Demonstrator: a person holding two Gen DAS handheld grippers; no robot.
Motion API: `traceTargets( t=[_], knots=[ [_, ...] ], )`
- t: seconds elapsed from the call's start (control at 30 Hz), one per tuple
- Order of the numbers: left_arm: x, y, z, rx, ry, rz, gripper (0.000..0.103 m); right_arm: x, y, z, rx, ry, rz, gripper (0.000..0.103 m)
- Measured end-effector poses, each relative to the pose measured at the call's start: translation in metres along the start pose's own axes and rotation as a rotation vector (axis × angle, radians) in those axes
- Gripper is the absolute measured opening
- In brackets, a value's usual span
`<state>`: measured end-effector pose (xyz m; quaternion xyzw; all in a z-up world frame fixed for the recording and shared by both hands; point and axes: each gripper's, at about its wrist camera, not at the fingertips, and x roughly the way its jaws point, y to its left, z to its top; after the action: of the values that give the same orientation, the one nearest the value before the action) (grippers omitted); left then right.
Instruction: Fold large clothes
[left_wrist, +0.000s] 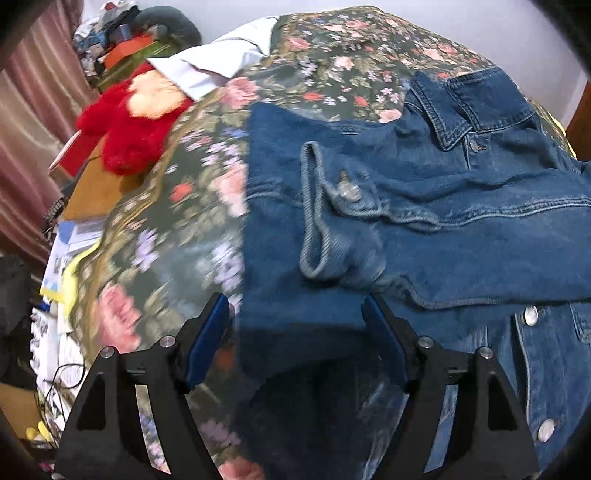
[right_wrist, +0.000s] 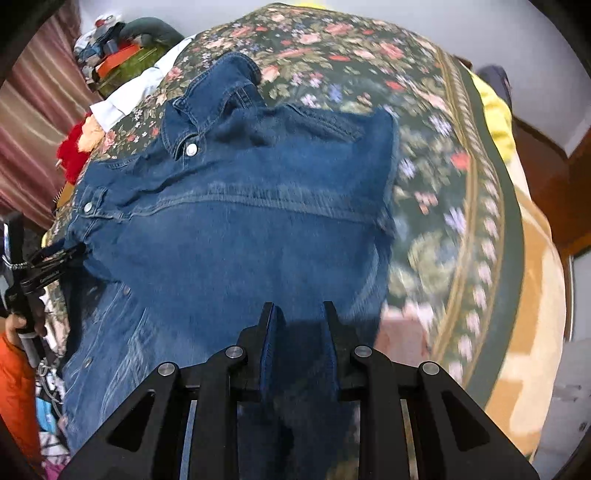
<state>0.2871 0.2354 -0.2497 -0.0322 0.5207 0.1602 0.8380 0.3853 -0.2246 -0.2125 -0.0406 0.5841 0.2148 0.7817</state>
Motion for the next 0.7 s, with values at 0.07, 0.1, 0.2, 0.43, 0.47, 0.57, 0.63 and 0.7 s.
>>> traceTargets(
  t=[0.07, 0.1, 0.2, 0.43, 0.47, 0.57, 0.63, 0.7],
  knots=[
    [-0.013, 0.008, -0.008, -0.018, -0.017, -0.003, 0.076, -0.010, -0.008, -0.010, 0.027, 0.004, -0.001, 0.020],
    [-0.021, 0.014, -0.013, -0.031, -0.026, -0.006, 0.076, -0.016, -0.012, -0.019, 0.038, 0.004, -0.009, 0.020],
    [-0.044, 0.032, -0.027, -0.067, -0.051, -0.008, 0.076, -0.040, -0.025, -0.043, 0.105, -0.020, 0.014, 0.020],
    [-0.071, 0.059, -0.078, -0.117, -0.035, -0.080, 0.077, -0.083, -0.015, -0.100, 0.164, -0.036, 0.129, 0.020],
    [-0.072, 0.062, -0.089, -0.125, -0.023, -0.093, 0.077, -0.087, -0.010, -0.109, 0.160, -0.035, 0.139, 0.020],
    [-0.069, 0.064, -0.114, -0.142, 0.010, -0.122, 0.077, -0.093, 0.001, -0.130, 0.165, -0.038, 0.151, 0.020],
    [-0.067, 0.067, -0.129, -0.163, 0.031, -0.145, 0.077, -0.098, 0.007, -0.145, 0.188, -0.043, 0.167, 0.020],
    [-0.059, 0.069, -0.144, -0.193, 0.066, -0.181, 0.077, -0.098, 0.012, -0.155, 0.204, -0.032, 0.174, 0.020]
  ],
)
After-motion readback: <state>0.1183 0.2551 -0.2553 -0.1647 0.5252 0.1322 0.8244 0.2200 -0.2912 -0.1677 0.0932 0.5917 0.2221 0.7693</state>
